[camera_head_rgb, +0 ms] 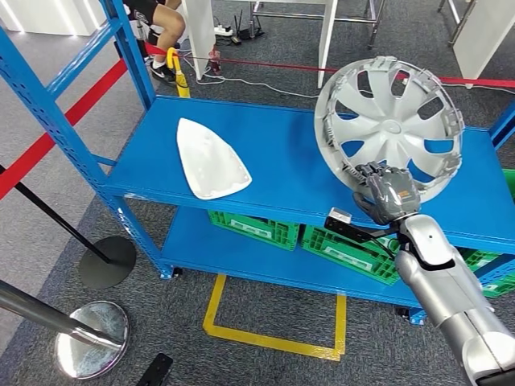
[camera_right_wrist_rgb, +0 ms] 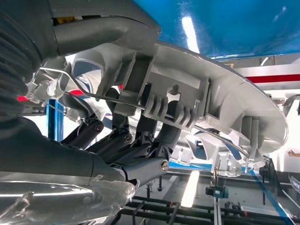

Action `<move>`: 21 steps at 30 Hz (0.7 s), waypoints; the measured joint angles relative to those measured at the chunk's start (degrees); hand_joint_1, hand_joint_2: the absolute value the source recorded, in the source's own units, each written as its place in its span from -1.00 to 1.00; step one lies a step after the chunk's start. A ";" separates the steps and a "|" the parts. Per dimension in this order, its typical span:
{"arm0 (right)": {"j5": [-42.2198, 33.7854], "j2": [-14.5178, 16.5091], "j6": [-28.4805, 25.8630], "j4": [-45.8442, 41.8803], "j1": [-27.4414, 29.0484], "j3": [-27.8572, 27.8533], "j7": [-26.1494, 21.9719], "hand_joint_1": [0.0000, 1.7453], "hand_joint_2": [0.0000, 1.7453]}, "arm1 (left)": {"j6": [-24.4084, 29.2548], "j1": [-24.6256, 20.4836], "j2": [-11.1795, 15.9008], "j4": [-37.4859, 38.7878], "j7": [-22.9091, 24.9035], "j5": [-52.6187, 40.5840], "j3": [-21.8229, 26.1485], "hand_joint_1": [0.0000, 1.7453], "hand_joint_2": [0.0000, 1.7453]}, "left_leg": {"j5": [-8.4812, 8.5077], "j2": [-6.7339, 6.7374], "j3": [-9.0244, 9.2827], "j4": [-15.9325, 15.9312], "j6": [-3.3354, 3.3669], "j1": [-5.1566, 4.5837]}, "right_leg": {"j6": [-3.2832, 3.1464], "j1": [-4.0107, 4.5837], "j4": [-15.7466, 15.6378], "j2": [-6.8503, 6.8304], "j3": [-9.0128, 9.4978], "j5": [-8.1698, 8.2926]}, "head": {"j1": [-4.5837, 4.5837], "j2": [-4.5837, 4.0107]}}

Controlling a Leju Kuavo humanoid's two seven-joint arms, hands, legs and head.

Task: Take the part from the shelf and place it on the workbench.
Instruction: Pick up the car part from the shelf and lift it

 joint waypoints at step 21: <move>-0.34 -0.66 0.39 -1.39 1.27 0.22 0.10 1.00 1.00 | 2.57 0.04 0.02 0.00 -0.55 -1.97 0.02 -1.00 -1.00 | 0.00 0.00 -0.01 0.00 0.00 0.00 | 0.00 0.00 0.00 0.00 -0.02 0.00 | 0.00 0.00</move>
